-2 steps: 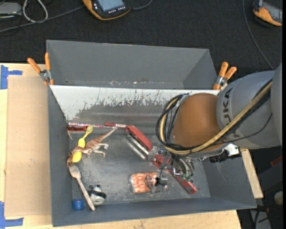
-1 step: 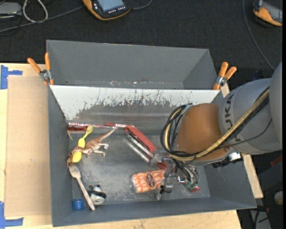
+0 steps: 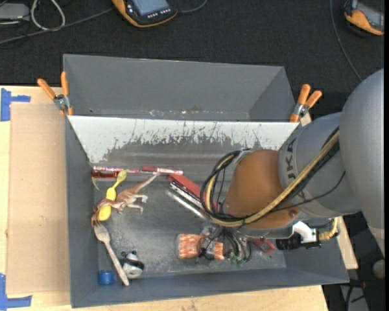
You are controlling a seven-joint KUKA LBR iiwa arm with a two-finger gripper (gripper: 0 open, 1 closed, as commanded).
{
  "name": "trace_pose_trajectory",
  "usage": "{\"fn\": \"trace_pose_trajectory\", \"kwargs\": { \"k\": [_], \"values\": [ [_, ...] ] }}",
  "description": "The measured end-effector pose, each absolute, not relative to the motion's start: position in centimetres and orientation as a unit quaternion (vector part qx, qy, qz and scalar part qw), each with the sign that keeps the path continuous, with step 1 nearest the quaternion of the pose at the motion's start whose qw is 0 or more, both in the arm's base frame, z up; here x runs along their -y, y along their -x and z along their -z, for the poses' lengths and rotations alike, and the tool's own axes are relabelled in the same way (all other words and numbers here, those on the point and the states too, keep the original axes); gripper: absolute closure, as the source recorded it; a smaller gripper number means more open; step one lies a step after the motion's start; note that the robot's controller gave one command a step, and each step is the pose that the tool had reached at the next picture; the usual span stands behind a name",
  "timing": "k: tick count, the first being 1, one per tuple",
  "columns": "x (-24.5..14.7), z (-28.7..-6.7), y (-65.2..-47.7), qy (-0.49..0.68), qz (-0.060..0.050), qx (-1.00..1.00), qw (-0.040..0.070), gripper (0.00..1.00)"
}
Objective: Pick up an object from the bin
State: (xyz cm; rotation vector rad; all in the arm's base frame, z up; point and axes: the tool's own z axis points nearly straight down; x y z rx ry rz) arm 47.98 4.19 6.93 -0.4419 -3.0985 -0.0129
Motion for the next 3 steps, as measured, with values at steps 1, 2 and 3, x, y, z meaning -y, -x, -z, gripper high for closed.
{"fn": "trace_pose_trajectory", "kwargs": {
  "k": [1, 2, 3],
  "values": [
    [-4.2, -7.0, -48.0, 0.142, 0.004, 0.99, 0.006, 1.0],
    [-3.9, -13.8, -49.1, 0.135, 0.004, 0.991, 0.008, 1.0],
    [-6.0, -13.0, -49.9, 0.014, 0.005, 1.0, 0.004, 1.0]
  ]
}}
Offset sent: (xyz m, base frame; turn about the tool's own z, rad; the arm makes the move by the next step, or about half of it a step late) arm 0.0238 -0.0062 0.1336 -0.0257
